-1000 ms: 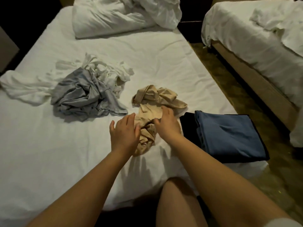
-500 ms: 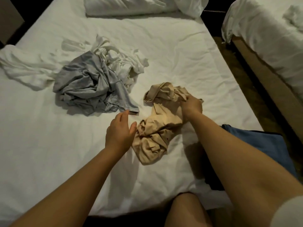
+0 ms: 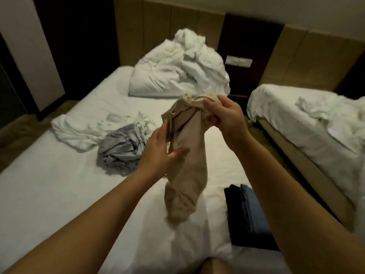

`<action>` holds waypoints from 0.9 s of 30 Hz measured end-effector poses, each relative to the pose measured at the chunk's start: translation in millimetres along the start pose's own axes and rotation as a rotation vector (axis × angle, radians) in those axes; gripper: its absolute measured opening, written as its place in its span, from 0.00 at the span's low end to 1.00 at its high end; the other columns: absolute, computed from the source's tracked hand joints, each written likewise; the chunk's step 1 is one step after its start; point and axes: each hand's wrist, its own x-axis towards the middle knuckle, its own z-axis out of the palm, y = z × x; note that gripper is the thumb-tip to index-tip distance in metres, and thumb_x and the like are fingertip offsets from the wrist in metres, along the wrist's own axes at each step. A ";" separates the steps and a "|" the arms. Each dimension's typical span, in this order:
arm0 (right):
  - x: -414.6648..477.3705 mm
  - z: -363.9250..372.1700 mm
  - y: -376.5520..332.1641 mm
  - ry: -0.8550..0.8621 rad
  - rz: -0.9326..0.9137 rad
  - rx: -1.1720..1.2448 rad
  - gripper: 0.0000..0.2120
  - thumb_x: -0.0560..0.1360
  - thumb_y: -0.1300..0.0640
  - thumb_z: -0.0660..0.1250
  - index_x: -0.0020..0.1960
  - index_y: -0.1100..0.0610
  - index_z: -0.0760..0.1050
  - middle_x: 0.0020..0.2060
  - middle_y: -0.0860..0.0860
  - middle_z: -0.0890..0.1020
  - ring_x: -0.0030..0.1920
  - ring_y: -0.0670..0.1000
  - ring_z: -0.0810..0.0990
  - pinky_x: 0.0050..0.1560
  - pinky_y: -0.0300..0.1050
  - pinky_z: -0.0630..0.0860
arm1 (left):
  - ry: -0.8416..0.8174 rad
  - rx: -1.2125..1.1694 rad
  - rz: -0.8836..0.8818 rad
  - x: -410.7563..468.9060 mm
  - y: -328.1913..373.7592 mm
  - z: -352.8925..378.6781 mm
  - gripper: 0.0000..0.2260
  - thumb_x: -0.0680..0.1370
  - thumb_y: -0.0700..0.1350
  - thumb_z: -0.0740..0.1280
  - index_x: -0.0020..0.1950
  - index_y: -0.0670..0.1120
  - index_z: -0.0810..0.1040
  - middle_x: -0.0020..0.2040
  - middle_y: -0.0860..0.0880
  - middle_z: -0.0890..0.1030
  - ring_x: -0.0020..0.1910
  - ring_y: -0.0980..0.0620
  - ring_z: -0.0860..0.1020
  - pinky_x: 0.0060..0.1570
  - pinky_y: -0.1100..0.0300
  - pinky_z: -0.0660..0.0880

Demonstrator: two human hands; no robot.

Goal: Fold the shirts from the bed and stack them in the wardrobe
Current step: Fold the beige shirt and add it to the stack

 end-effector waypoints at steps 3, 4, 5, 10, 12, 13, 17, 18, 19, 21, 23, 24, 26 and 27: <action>-19.2 5.4 -44.4 -0.032 -0.058 0.114 0.05 0.72 0.56 0.67 0.43 0.57 0.77 0.32 0.50 0.75 0.32 0.45 0.72 0.34 0.40 0.67 | 0.083 0.020 -0.051 -5.8 29.5 -28.7 0.40 0.72 0.60 0.68 0.77 0.52 0.50 0.71 0.45 0.66 0.67 0.45 0.68 0.63 0.49 0.69; -26.3 5.4 -54.3 -0.039 -0.065 0.137 0.07 0.72 0.54 0.66 0.44 0.58 0.77 0.35 0.53 0.75 0.36 0.48 0.73 0.36 0.42 0.69 | 0.089 -0.005 -0.075 -8.1 37.5 -37.9 0.39 0.73 0.60 0.68 0.77 0.51 0.51 0.70 0.45 0.68 0.66 0.44 0.69 0.62 0.49 0.69; -33.0 4.8 -61.8 -0.044 -0.069 0.156 0.08 0.73 0.53 0.65 0.45 0.58 0.77 0.37 0.54 0.75 0.38 0.49 0.73 0.39 0.43 0.70 | 0.088 -0.057 -0.096 -11.1 46.1 -47.0 0.36 0.73 0.59 0.67 0.76 0.50 0.55 0.67 0.46 0.72 0.64 0.44 0.71 0.60 0.50 0.70; -55.7 -6.0 -82.3 0.049 -0.069 0.120 0.09 0.79 0.56 0.60 0.44 0.54 0.77 0.37 0.48 0.79 0.39 0.45 0.76 0.42 0.39 0.74 | 0.170 -0.352 -0.117 -28.5 91.5 -92.2 0.14 0.75 0.53 0.61 0.48 0.44 0.80 0.42 0.46 0.80 0.42 0.49 0.76 0.38 0.59 0.70; -56.5 -14.5 -80.9 0.213 -0.068 -0.047 0.10 0.78 0.53 0.62 0.43 0.52 0.80 0.37 0.47 0.80 0.40 0.46 0.77 0.41 0.42 0.75 | 0.221 -0.436 -0.105 -32.9 106.9 -114.3 0.13 0.78 0.49 0.62 0.44 0.42 0.80 0.38 0.44 0.79 0.36 0.51 0.74 0.34 0.59 0.69; -56.8 -18.6 -80.2 0.292 -0.074 -0.160 0.10 0.78 0.51 0.63 0.43 0.52 0.81 0.38 0.48 0.81 0.41 0.48 0.79 0.44 0.47 0.76 | 0.237 -0.450 -0.102 -33.9 114.0 -125.3 0.13 0.79 0.48 0.62 0.41 0.42 0.79 0.35 0.44 0.77 0.33 0.52 0.72 0.31 0.60 0.68; -70.1 -20.5 -82.4 0.375 -0.089 -0.535 0.14 0.78 0.49 0.62 0.51 0.57 0.82 0.45 0.55 0.83 0.48 0.56 0.79 0.50 0.53 0.76 | 0.194 -0.411 -0.136 -37.7 139.4 -154.7 0.16 0.79 0.51 0.61 0.35 0.44 0.71 0.32 0.47 0.70 0.30 0.50 0.68 0.27 0.61 0.64; -73.0 -17.9 -81.2 0.358 -0.060 -0.500 0.14 0.78 0.50 0.62 0.52 0.57 0.82 0.46 0.55 0.83 0.50 0.57 0.79 0.53 0.55 0.76 | 0.186 -0.428 -0.158 -40.1 144.2 -158.3 0.16 0.79 0.52 0.62 0.35 0.44 0.72 0.32 0.46 0.72 0.32 0.49 0.70 0.30 0.60 0.66; -76.5 -14.7 -80.5 0.331 -0.030 -0.433 0.12 0.77 0.50 0.63 0.52 0.56 0.82 0.47 0.55 0.83 0.51 0.57 0.80 0.56 0.57 0.76 | 0.186 -0.458 -0.181 -42.1 148.1 -160.7 0.16 0.78 0.53 0.62 0.35 0.44 0.73 0.34 0.47 0.74 0.34 0.48 0.72 0.33 0.58 0.68; -81.0 -5.7 -78.3 0.231 0.002 -0.276 0.09 0.77 0.50 0.64 0.52 0.49 0.80 0.50 0.52 0.82 0.54 0.55 0.79 0.59 0.59 0.75 | 0.178 -0.540 -0.215 -44.8 154.2 -162.4 0.14 0.78 0.53 0.63 0.38 0.45 0.76 0.38 0.48 0.78 0.39 0.48 0.76 0.40 0.56 0.73; -89.0 6.3 -83.4 0.102 -0.020 -0.213 0.16 0.77 0.49 0.64 0.64 0.48 0.73 0.58 0.47 0.75 0.60 0.50 0.75 0.63 0.53 0.72 | 0.131 -0.639 -0.237 -48.9 164.0 -160.5 0.11 0.79 0.52 0.61 0.46 0.45 0.77 0.41 0.49 0.78 0.40 0.51 0.77 0.35 0.59 0.77; -95.3 12.5 -89.1 0.048 -0.051 -0.221 0.22 0.77 0.49 0.64 0.69 0.50 0.67 0.60 0.45 0.71 0.61 0.48 0.72 0.63 0.49 0.71 | 0.103 -0.678 -0.247 -50.9 169.0 -159.0 0.12 0.80 0.52 0.61 0.51 0.44 0.76 0.43 0.48 0.78 0.41 0.51 0.77 0.32 0.59 0.79; -106.3 25.8 -96.0 -0.030 -0.104 -0.190 0.26 0.76 0.50 0.65 0.72 0.52 0.64 0.60 0.45 0.70 0.60 0.46 0.71 0.58 0.42 0.71 | 0.054 -0.729 -0.246 -51.2 175.3 -155.2 0.14 0.80 0.51 0.59 0.58 0.42 0.74 0.47 0.46 0.78 0.44 0.49 0.78 0.36 0.55 0.80; -112.7 31.8 -96.6 -0.085 -0.113 -0.156 0.26 0.75 0.50 0.67 0.70 0.52 0.65 0.59 0.46 0.73 0.58 0.47 0.74 0.55 0.40 0.72 | 0.030 -0.747 -0.237 -50.8 177.1 -153.6 0.14 0.81 0.51 0.59 0.58 0.42 0.73 0.48 0.45 0.78 0.45 0.48 0.78 0.41 0.52 0.80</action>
